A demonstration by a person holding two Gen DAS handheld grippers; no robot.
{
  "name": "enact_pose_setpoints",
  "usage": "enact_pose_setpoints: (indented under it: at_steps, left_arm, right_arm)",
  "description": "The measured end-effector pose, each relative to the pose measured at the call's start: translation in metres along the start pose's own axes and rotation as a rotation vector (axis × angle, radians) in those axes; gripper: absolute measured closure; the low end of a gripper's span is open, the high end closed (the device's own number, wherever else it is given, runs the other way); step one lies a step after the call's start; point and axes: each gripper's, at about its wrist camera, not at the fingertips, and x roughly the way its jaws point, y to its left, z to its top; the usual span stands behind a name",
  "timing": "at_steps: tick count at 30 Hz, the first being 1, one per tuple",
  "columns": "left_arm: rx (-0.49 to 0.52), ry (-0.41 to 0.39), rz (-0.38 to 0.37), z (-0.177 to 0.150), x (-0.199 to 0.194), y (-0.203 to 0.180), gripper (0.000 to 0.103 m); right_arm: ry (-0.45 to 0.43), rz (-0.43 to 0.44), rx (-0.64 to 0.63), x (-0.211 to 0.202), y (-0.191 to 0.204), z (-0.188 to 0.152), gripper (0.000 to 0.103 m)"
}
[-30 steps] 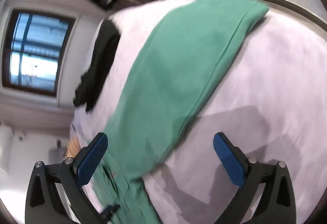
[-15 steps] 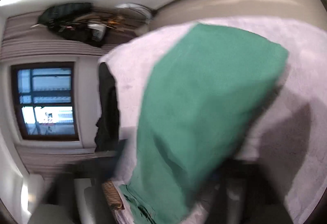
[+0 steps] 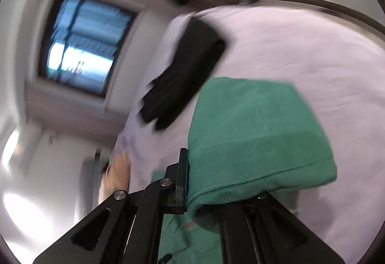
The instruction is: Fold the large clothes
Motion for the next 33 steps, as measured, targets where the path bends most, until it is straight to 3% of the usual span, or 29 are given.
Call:
enact_pose_setpoints:
  at_steps: [3, 7, 11, 13, 15, 17, 18, 19, 20, 21, 22, 23, 24, 26, 29, 33]
  left_arm:
    - [-0.047, -0.013, 0.011, -0.005, -0.002, 0.03, 0.001]
    - [-0.103, -0.022, 0.039, -0.018, -0.001, 0.076, 0.001]
    - [-0.154, -0.017, 0.07, -0.031, 0.003, 0.116, 0.001]
    - [-0.172, -0.005, 0.071, -0.038, 0.005, 0.133, 0.001]
    - [-0.176, -0.004, 0.066, -0.042, 0.007, 0.143, 0.001]
    - [-0.176, -0.008, 0.066, -0.046, 0.007, 0.152, 0.001]
    - [-0.179, -0.01, 0.063, -0.048, 0.006, 0.156, 0.001]
    - [-0.187, -0.011, 0.057, -0.049, 0.006, 0.159, 0.001]
    - [-0.193, -0.012, 0.052, -0.049, 0.006, 0.162, 0.001]
    - [-0.2, -0.013, 0.048, -0.051, 0.004, 0.166, 0.001]
    - [-0.205, -0.015, 0.048, -0.052, 0.003, 0.169, 0.001]
    - [-0.207, -0.018, 0.048, -0.052, 0.001, 0.172, 0.001]
    - [-0.21, -0.021, 0.05, -0.053, 0.0, 0.175, 0.001]
    - [-0.216, -0.031, 0.058, -0.054, -0.004, 0.179, 0.001]
    - [-0.233, -0.046, 0.077, -0.058, -0.009, 0.189, 0.001]
    - [-0.275, -0.026, 0.097, -0.062, -0.005, 0.202, 0.001]
  right_arm:
    - [0.11, 0.006, -0.206, 0.056, 0.07, -0.038, 0.099]
    - [0.301, -0.047, -0.441, 0.145, 0.134, -0.128, 0.099]
    - [0.442, -0.197, -0.533, 0.225, 0.127, -0.209, 0.097]
    - [0.486, -0.289, -0.476, 0.249, 0.108, -0.223, 0.095]
    - [0.47, -0.266, -0.375, 0.244, 0.095, -0.223, 0.092]
    - [0.457, -0.234, -0.295, 0.229, 0.091, -0.219, 0.073]
    - [0.418, -0.231, -0.254, 0.214, 0.09, -0.214, 0.045]
    - [0.372, -0.227, -0.225, 0.204, 0.089, -0.208, 0.033]
    - [0.323, -0.232, -0.195, 0.192, 0.088, -0.203, 0.033]
    - [0.301, -0.253, -0.178, 0.188, 0.088, -0.197, 0.044]
    - [0.29, -0.273, -0.179, 0.187, 0.088, -0.195, 0.075]
    - [0.291, -0.289, -0.2, 0.19, 0.093, -0.192, 0.094]
    - [0.289, -0.305, -0.238, 0.19, 0.099, -0.194, 0.099]
    - [0.287, -0.305, -0.376, 0.193, 0.126, -0.197, 0.099]
    - [0.322, -0.298, -0.635, 0.2, 0.173, -0.23, 0.099]
    - [0.498, -0.341, -0.86, 0.232, 0.189, -0.295, 0.094]
